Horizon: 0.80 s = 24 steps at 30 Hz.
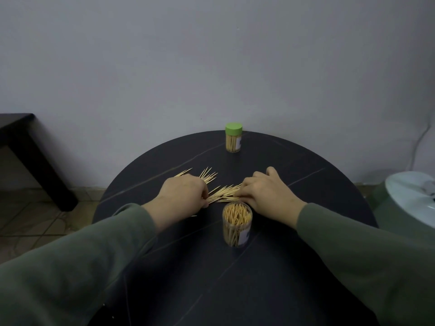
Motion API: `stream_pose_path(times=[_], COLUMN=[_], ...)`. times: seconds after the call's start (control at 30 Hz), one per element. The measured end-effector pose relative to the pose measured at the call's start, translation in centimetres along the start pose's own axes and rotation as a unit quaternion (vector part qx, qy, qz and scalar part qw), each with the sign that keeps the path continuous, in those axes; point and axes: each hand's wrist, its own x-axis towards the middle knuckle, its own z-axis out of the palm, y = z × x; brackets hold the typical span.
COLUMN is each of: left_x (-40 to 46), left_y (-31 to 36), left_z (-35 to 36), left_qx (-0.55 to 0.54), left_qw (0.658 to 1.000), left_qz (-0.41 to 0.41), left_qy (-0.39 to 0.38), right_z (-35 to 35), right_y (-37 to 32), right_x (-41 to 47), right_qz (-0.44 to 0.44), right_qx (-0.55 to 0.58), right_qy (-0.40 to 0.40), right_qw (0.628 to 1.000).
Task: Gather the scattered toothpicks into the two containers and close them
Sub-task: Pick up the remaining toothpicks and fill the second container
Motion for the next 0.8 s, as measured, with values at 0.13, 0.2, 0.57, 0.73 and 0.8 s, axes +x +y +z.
stream_pose_path(times=[0.13,0.2,0.57,0.73,0.8], left_x=[-0.1,0.0,-0.4,-0.6,-0.6], left_y=[0.5,0.8,1.4,1.1,0.8], left_z=[0.0,0.0,0.1,0.2,0.2], left_qx=[0.032,0.043,0.06,0.057,0.048], left_qw=[0.999,0.999,0.998,0.998,0.999], left_qz=[0.002,0.002,0.001,0.004,0.0], left_qy=[-0.003,-0.004,0.002,0.014,0.02], right_z=[-0.2,-0.2,-0.2,-0.5,-0.5], right_y=[-0.1,-0.2,-0.7,-1.2,-1.2], right_x=[-0.2,-0.3,-0.8,-1.3,-1.4], right_qz=[0.007,0.01,0.001,0.009,0.022], right_qx=[-0.01,-0.015,-0.033,-0.027,-0.007], right_qy=[0.005,0.005,0.028,0.045,0.057], right_qw=[1.0,1.0,0.999,0.999,0.998])
